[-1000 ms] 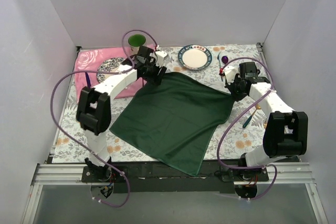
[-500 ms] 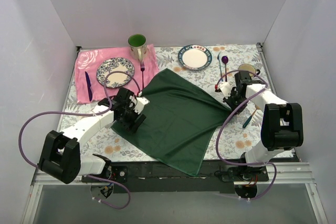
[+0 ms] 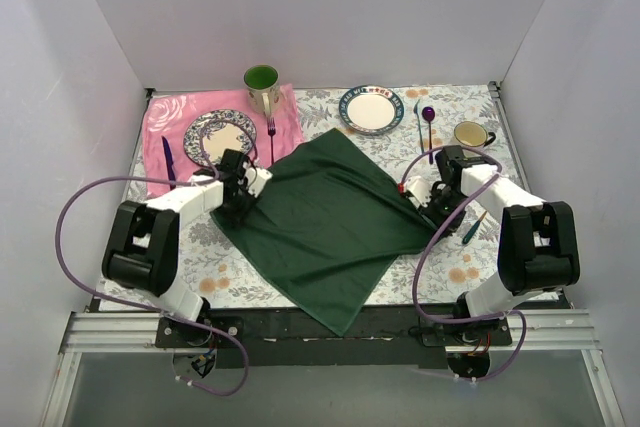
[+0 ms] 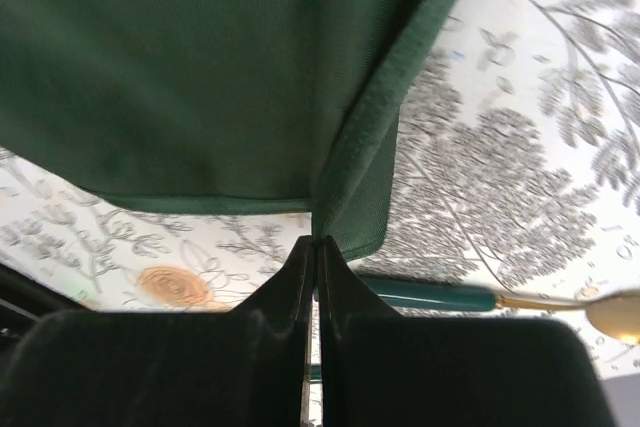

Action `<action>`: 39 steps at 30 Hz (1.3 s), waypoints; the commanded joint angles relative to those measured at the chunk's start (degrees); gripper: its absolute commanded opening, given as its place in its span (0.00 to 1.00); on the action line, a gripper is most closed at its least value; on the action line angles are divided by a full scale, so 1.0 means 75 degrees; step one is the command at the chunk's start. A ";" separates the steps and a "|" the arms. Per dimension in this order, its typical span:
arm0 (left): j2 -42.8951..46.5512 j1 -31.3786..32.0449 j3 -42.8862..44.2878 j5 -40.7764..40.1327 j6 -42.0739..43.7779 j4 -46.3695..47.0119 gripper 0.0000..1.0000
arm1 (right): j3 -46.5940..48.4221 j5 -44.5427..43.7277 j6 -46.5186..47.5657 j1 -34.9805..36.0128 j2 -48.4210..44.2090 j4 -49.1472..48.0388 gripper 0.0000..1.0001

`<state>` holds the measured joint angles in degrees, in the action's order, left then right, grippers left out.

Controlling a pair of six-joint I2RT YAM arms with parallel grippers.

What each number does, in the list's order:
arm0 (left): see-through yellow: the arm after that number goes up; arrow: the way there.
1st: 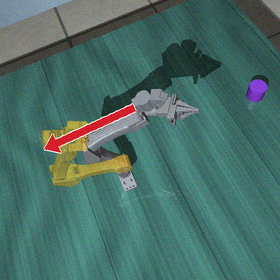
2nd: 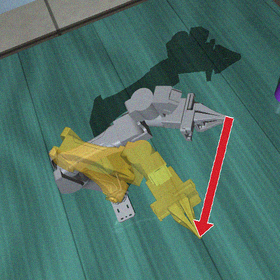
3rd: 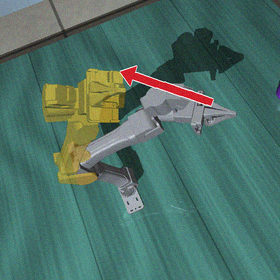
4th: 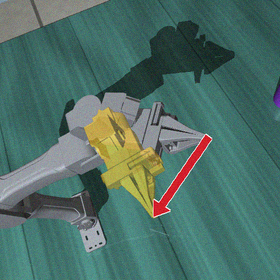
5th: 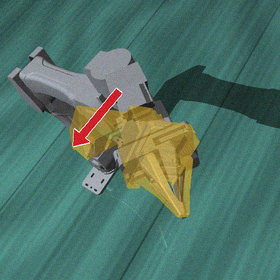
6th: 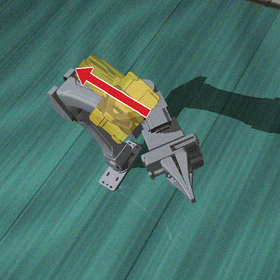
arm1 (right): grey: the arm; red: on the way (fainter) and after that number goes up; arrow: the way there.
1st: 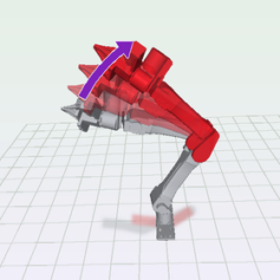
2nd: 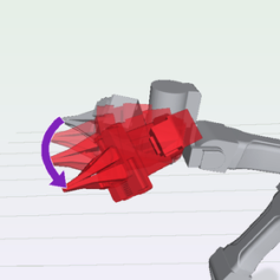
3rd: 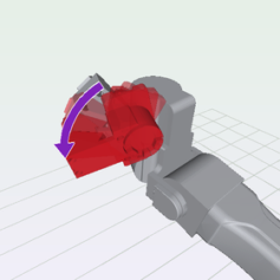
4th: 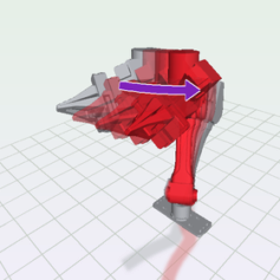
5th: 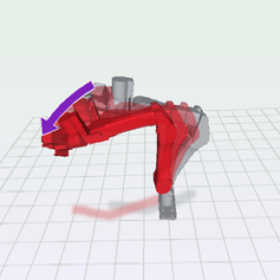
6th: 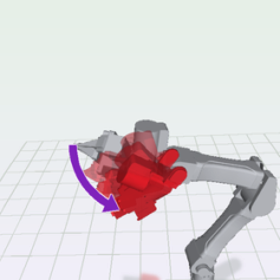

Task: Fold the napkin into a case and place the utensils inside
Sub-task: Move the crumpled napkin to the center of the board.

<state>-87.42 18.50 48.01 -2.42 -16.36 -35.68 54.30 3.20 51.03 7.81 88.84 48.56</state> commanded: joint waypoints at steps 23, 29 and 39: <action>0.1379 0.0146 0.0478 0.2385 -0.0513 -0.0645 0.62 | 0.3986 0.2410 -0.1143 0.1535 0.1453 0.0395 0.48; 0.1168 0.0146 0.0033 0.2092 -0.0983 -0.0446 0.61 | 0.4079 0.1824 -0.1647 0.2005 0.2707 -0.0590 0.21; 0.0605 -0.0626 0.0207 0.1844 -0.0901 -0.0375 0.60 | 0.1707 0.0956 -0.0711 0.2637 0.2418 -0.0686 0.05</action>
<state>-81.82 18.37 47.72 11.11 -22.98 -39.27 76.82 13.10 41.67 24.45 111.00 42.09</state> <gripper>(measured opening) 0.603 0.055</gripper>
